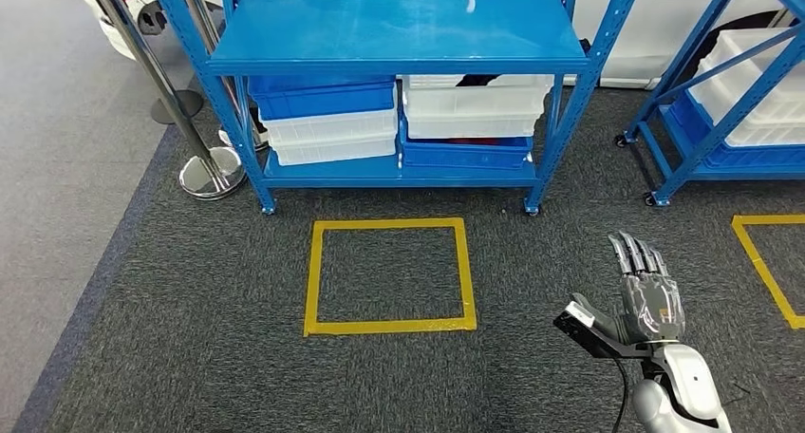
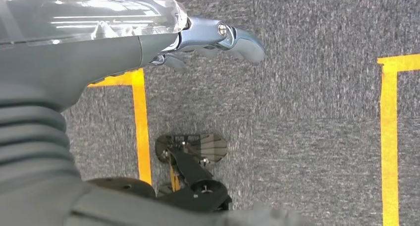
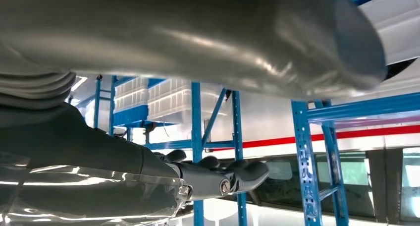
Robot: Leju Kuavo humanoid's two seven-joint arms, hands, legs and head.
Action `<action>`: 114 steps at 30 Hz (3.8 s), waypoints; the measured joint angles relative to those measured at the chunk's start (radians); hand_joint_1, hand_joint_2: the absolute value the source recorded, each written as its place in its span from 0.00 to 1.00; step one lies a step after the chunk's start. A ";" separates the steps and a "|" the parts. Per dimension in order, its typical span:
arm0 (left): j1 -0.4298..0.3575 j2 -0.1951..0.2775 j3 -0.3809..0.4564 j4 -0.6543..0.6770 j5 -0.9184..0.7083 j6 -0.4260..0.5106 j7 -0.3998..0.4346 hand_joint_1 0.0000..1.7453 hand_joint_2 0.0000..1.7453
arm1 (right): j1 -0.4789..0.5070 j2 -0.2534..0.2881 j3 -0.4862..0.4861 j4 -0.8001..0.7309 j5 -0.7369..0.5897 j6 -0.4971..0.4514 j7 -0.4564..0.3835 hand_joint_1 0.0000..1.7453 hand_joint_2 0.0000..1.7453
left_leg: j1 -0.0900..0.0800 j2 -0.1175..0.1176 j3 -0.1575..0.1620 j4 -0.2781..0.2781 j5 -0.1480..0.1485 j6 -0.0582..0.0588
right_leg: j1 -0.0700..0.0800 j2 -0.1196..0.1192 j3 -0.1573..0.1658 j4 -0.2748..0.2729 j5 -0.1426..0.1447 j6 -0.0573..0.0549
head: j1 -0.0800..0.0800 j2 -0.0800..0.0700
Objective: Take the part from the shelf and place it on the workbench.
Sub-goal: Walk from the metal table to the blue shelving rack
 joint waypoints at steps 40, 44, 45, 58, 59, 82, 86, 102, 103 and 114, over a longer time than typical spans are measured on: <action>0.017 0.006 0.062 0.000 0.054 -0.051 0.100 0.00 0.00 | 0.044 0.010 -0.030 0.004 -0.006 0.001 0.003 0.00 0.00 | 0.020 -0.001 0.071 -0.018 -0.053 -0.016 | -0.018 -0.008 -0.080 0.067 0.037 0.043 | 0.000 0.000; 0.016 0.008 0.068 0.000 0.055 -0.052 0.099 0.00 0.00 | 0.021 0.010 -0.029 0.019 -0.003 0.005 0.002 0.00 0.00 | 0.017 0.005 0.086 -0.016 -0.062 -0.046 | -0.008 -0.006 -0.053 0.011 0.024 -0.007 | 0.000 0.000; 0.016 0.008 0.069 0.000 0.054 -0.052 0.098 0.00 0.00 | 0.017 0.010 -0.029 0.021 -0.002 0.004 0.001 0.00 0.00 | 0.018 0.005 0.079 0.007 -0.054 -0.051 | -0.008 -0.003 -0.042 0.008 0.019 -0.016 | 0.000 0.000; 0.037 0.017 0.069 0.004 0.033 -0.052 0.095 0.00 0.00 | 0.017 0.029 -0.029 0.040 0.004 -0.005 0.008 0.00 0.00 | -0.049 -0.042 -0.168 -0.001 0.156 0.044 | 0.032 0.030 0.209 -0.039 -0.159 -0.052 | -0.001 0.000; 0.034 0.016 0.068 0.004 0.032 -0.052 0.096 0.00 0.00 | 0.018 0.030 -0.029 0.036 0.004 -0.005 0.010 0.00 0.00 | -0.054 -0.044 -0.152 -0.007 0.149 0.044 | 0.032 0.033 0.218 -0.029 -0.154 -0.046 | -0.001 0.000; 0.003 0.012 0.058 0.004 0.034 -0.053 0.109 0.00 0.00 | 0.038 0.023 -0.046 0.017 -0.009 -0.007 -0.002 0.00 0.00 | 0.000 -0.026 -0.030 0.268 -0.230 -0.032 | 0.008 0.005 -0.067 0.003 0.065 -0.048 | -0.001 0.000; 0.006 0.013 0.058 0.004 0.034 -0.054 0.109 0.00 0.00 | 0.036 0.023 -0.046 0.021 -0.015 -0.008 -0.006 0.00 0.00 | 0.006 -0.020 -0.007 0.074 -0.086 -0.029 | 0.008 0.006 -0.025 0.004 0.034 -0.039 | -0.001 0.000; 0.009 0.012 0.059 0.004 0.039 -0.052 0.101 0.00 0.00 | -0.011 0.017 -0.045 0.063 -0.042 -0.015 -0.031 0.00 0.00 | -0.004 -0.024 0.010 0.003 -0.010 0.007 | 0.009 0.005 -0.002 -0.015 0.021 -0.016 | -0.001 0.000; 0.009 0.012 0.059 0.004 0.038 -0.052 0.100 0.00 0.25 | -0.011 0.017 -0.045 0.065 -0.044 -0.015 -0.031 0.00 0.00 | -0.004 -0.024 0.010 0.004 -0.010 0.008 | 0.009 0.005 -0.002 -0.015 0.021 -0.014 | -0.001 0.000; 0.018 0.003 0.050 0.004 0.016 -0.029 0.088 0.00 1.00 | 0.092 0.060 -0.045 0.040 -0.461 0.320 -0.170 0.00 1.00 | -0.004 -0.024 0.011 0.001 -0.014 0.009 | 0.009 0.005 -0.002 -0.015 0.016 -0.003 | -0.001 0.000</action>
